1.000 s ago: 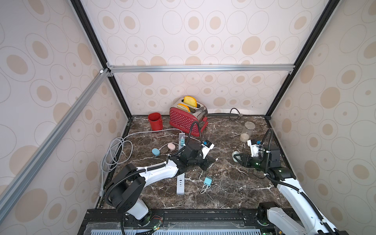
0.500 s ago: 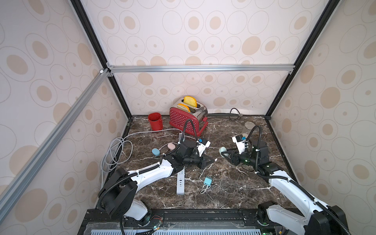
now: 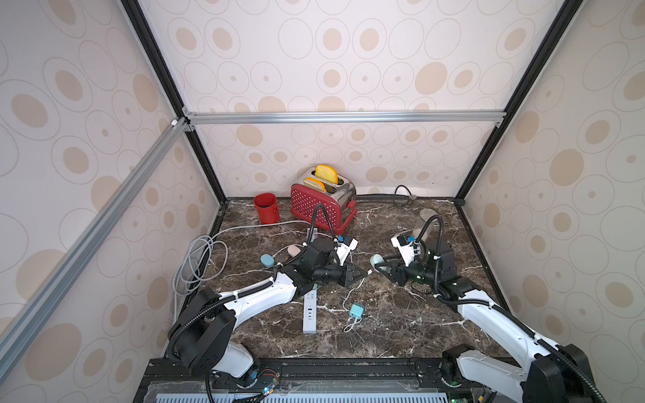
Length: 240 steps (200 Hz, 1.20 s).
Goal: Charge the bluetooth headset
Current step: Insert the charging cable into the bluetooth headset.
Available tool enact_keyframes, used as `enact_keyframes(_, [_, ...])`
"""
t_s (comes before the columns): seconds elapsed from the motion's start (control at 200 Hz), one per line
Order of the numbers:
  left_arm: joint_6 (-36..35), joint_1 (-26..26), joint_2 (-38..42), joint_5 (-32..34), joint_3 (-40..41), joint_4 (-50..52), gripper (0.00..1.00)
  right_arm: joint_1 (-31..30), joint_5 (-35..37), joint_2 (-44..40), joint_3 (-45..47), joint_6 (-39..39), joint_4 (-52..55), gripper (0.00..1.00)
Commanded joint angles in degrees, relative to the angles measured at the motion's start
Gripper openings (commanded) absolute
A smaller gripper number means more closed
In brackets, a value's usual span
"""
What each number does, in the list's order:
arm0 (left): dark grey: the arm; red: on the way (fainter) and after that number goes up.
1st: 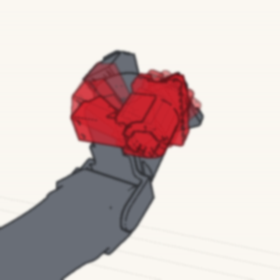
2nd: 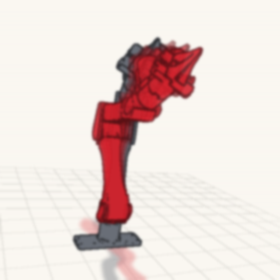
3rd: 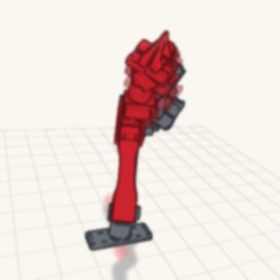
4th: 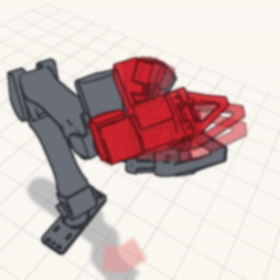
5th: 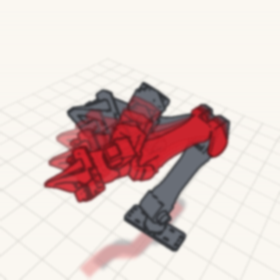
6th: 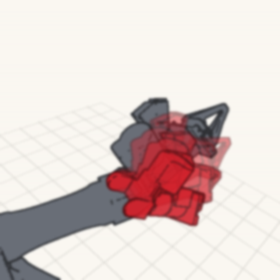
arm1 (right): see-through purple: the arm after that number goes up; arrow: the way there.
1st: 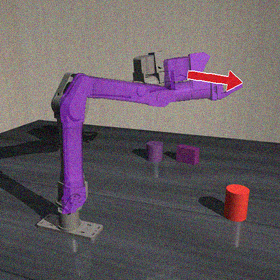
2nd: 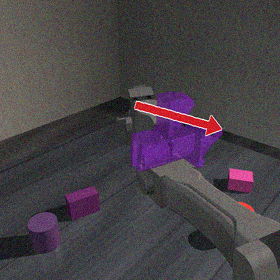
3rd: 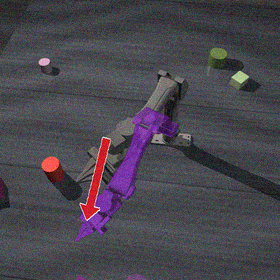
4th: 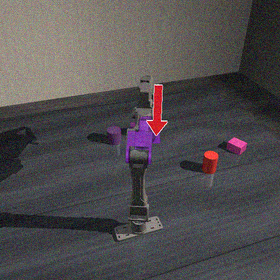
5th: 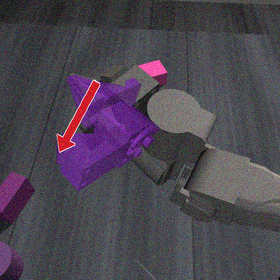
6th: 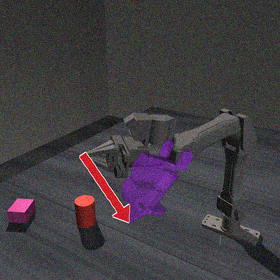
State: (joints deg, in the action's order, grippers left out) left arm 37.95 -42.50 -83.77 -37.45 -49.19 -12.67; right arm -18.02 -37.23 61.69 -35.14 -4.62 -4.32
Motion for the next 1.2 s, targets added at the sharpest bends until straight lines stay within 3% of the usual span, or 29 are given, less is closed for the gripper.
enact_keyframes(0.0, [1.68,0.52,1.43,0.65,0.35,-2.47,0.00,-0.44,-1.79,-1.89,-0.59,1.06,-1.64,0.18])
enact_keyframes(0.541, [4.94,0.53,2.19,0.40,1.29,-6.67,0.00,-1.03,1.35,-3.27,0.51,2.23,0.60,0.19])
enact_keyframes(1.197, [6.09,0.57,0.89,0.36,1.20,-7.79,0.00,-1.76,-2.31,-3.91,2.00,-0.18,-4.43,0.20])
